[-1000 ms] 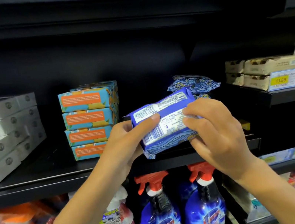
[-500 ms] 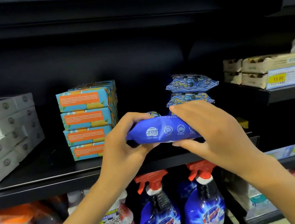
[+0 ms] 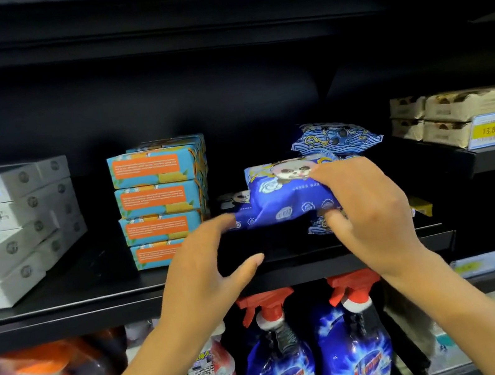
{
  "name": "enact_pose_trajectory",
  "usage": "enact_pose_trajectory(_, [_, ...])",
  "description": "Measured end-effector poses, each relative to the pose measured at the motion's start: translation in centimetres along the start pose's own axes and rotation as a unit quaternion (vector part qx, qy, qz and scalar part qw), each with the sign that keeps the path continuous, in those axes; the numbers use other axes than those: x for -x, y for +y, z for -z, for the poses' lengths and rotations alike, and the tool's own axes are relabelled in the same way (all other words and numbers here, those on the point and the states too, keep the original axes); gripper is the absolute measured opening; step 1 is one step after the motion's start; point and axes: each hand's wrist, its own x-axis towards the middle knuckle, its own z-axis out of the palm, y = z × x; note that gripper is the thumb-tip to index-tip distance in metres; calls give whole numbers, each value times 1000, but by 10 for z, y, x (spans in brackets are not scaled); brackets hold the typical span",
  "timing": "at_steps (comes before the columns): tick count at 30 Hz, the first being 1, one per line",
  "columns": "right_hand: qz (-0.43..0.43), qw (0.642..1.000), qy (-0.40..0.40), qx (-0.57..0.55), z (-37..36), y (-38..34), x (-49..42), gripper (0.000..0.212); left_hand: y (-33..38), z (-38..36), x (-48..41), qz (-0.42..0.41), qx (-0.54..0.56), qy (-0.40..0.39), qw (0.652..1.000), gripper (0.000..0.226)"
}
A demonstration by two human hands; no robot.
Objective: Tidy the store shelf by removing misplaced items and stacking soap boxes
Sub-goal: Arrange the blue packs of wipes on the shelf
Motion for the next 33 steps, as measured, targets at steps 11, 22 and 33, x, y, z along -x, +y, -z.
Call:
enact_pose_trajectory(11, [52,985,-151,68,-56,-13,-44,37,-5,7,-6,35,-46,-135,989,42])
enact_pose_trajectory(22, [4,970,-243,19,-68,-12,-26,40,-8,3,-4,31,-43,-127,990,56])
enact_pose_trajectory(33, [-36,953,-300,-8,-68,-18,-29,32,-1,7,-4,64,-38,-135,988,36])
